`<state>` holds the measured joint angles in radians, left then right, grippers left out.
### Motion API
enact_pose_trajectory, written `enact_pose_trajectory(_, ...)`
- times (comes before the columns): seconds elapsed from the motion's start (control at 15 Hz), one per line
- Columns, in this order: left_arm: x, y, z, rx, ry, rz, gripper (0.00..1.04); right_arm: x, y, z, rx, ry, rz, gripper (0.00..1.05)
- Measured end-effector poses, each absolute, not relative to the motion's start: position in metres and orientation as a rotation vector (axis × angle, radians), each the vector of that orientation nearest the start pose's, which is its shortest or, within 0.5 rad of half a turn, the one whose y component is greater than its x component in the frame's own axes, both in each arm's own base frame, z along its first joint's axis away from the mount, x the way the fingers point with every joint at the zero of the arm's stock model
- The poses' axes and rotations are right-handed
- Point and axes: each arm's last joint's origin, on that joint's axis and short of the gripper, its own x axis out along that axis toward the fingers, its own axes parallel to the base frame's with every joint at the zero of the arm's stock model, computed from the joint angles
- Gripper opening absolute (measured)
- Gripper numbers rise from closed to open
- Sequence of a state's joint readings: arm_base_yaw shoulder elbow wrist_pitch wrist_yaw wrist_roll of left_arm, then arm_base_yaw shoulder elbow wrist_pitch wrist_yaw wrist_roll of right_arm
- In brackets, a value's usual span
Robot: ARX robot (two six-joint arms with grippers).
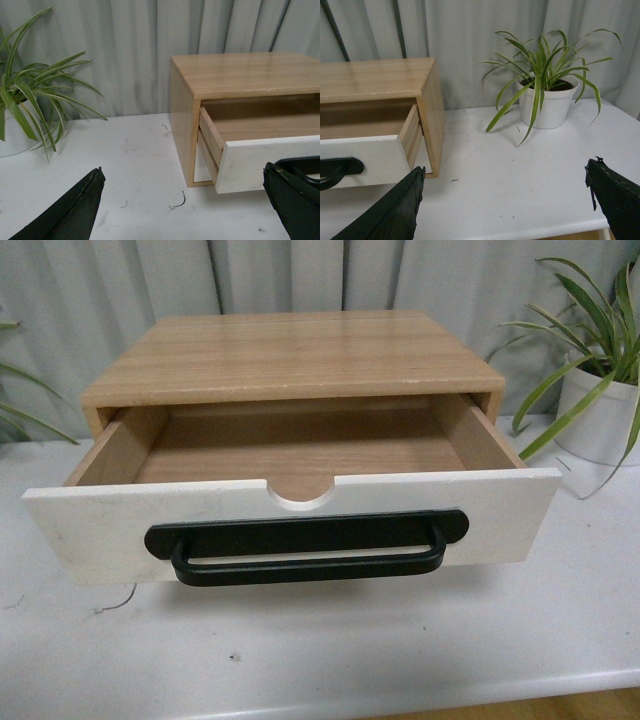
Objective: Close drawer sideways
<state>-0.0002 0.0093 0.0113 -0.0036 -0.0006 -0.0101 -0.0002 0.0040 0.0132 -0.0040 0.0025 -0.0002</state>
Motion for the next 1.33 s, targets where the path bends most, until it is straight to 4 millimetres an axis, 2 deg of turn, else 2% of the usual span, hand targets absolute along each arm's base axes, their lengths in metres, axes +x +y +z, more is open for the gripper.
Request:
enact_pose_trajectory(0.27,0.098,0.000,0.166,-0.014,0.005,0.001,0.98,0.097,0.000,0.167,0.006,0.004,-0.011,0.98)
enact_pose_trajectory(0.33,0.098,-0.002,0.165,-0.064,0.017,-0.002,0.98,0.098,0.002,0.165,0.063,0.099,-0.100,0.98)
enact_pose_trajectory(0.4,0.101,-0.009,0.164,-0.103,0.047,-0.055,0.98,0.104,0.007,0.167,0.154,0.174,-0.196,0.98)
enact_pose_trajectory(0.47,0.103,-0.018,0.162,-0.082,0.087,-0.143,0.98,0.110,0.011,0.176,0.198,0.189,-0.211,0.98)
enact_pose_trajectory(0.6,0.104,-0.032,0.159,0.020,0.140,-0.299,0.98,0.120,0.017,0.190,0.175,0.241,-0.146,0.98)
enact_pose_trajectory(0.73,0.106,-0.047,0.158,0.284,0.170,-0.478,0.98,0.132,0.043,0.188,-0.077,0.446,0.145,0.98)
enact_pose_trajectory(0.93,0.117,-0.054,0.152,0.578,0.142,-0.545,0.98,0.143,0.074,0.185,-0.532,0.522,0.352,0.98)
enact_pose_trajectory(1.07,0.127,-0.061,0.149,0.666,0.116,-0.556,0.98,0.148,0.095,0.174,-0.818,0.554,0.459,0.98)
enact_pose_trajectory(1.13,0.131,-0.064,0.147,0.677,0.112,-0.558,0.98,0.151,0.103,0.169,-0.907,0.553,0.497,0.98)
enact_pose_trajectory(1.33,0.145,-0.071,0.138,0.669,0.091,-0.519,0.98,0.168,0.122,0.165,-1.043,0.486,0.488,0.98)
